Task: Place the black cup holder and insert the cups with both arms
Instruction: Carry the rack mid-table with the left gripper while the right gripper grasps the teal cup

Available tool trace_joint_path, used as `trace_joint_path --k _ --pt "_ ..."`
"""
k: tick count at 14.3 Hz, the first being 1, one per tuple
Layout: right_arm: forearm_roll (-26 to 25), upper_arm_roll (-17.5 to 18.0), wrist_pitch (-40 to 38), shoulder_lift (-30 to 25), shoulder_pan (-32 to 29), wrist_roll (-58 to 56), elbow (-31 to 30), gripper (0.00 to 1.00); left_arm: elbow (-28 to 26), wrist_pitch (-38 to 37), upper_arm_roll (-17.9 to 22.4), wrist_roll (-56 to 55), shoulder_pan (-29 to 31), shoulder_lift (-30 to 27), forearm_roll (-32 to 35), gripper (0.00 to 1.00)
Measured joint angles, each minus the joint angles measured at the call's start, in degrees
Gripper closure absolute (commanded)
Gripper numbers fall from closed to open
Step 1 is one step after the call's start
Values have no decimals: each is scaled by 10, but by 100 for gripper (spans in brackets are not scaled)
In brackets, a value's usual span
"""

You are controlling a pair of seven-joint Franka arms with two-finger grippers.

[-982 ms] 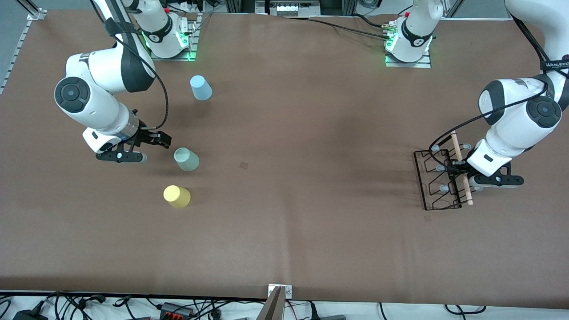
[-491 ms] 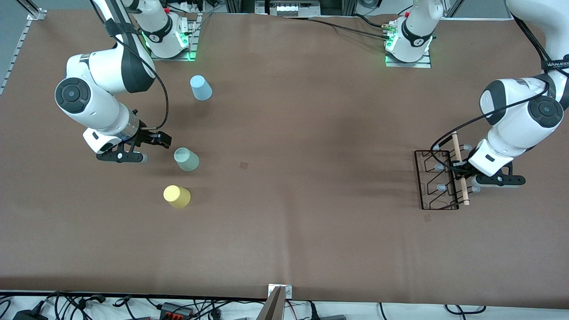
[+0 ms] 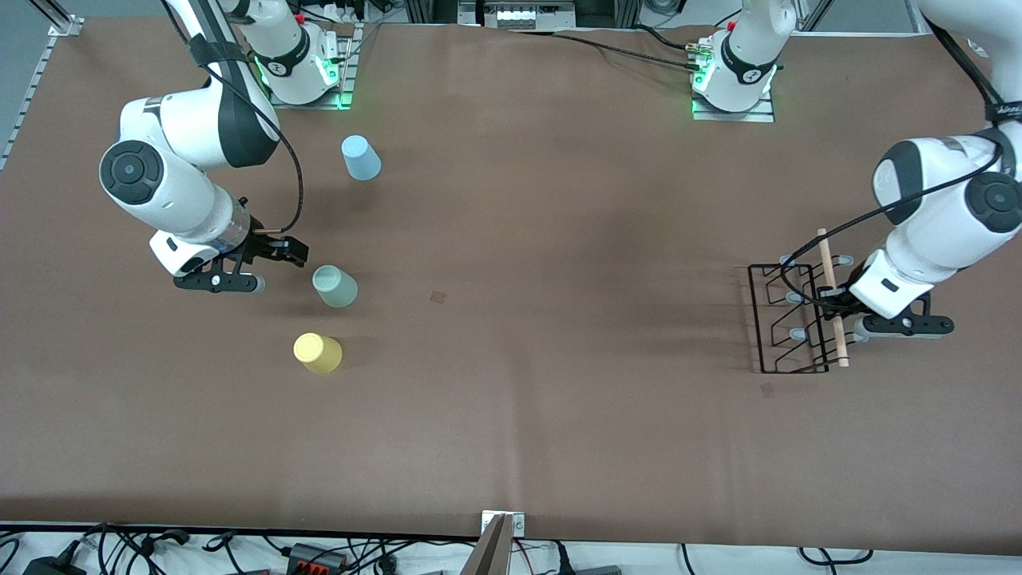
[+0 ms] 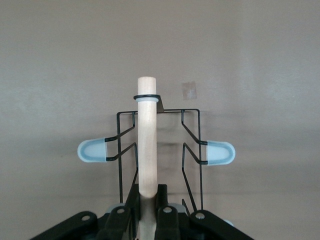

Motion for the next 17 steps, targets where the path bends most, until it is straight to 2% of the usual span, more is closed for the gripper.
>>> trace_joint_path --k 2,4,8,10,12,15,17 --pt "0 0 0 1 0 0 0 0 28 -52 -10 -2 -3 -10 0 99" --pt "0 0 0 2 0 0 0 0 40 -78 -48 -30 -4 -19 0 99" --pt "0 0 0 4 -1 0 0 0 40 -83 -168 -173 -14 -13 0 99" --pt "0 0 7 8 -1 1 0 0 47 -76 -214 -218 -33 5 0 99" --pt "0 0 31 19 -1 13 0 0 79 -70 -230 -285 -74 33 0 99" --pt "0 1 86 51 4 34 -4 0 137 -70 -231 -379 -151 73 0 99" --pt "0 2 128 69 11 40 -16 0 156 -69 -231 -423 -192 93 23 99"
